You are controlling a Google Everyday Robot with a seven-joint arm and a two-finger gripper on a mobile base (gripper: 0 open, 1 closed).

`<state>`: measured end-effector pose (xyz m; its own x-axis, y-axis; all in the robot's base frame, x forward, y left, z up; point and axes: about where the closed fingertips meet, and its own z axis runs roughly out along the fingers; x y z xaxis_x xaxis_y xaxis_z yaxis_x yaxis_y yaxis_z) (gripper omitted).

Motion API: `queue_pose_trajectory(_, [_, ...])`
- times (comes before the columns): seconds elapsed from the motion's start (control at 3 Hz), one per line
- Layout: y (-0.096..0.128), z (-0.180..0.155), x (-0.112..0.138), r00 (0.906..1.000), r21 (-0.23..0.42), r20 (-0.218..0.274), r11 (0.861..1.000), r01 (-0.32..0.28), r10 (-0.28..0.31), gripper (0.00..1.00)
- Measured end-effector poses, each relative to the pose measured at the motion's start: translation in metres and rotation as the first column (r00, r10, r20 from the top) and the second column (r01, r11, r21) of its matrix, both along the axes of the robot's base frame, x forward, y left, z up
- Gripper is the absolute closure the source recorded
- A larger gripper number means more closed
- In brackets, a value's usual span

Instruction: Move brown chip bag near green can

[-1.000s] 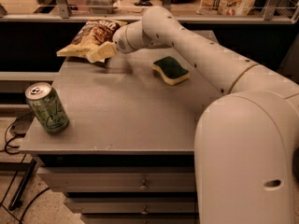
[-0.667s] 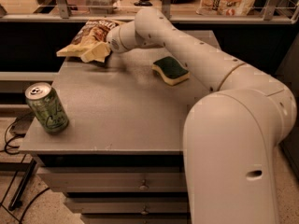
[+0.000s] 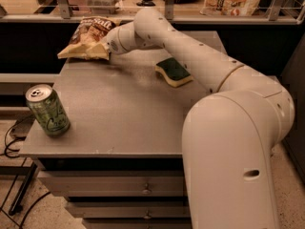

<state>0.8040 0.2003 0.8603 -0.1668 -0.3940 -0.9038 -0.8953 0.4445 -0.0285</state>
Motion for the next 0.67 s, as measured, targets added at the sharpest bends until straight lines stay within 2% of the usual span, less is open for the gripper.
queue_pose_trajectory(0.33, [-0.007,0.006,-0.003,0.9999,-0.005,0.011,1.000,0.012,-0.012,0.72])
queue_pose_trajectory(0.67, [-0.022,0.029,-0.011,0.9995,0.043,0.026,0.999,-0.021,0.020,0.95])
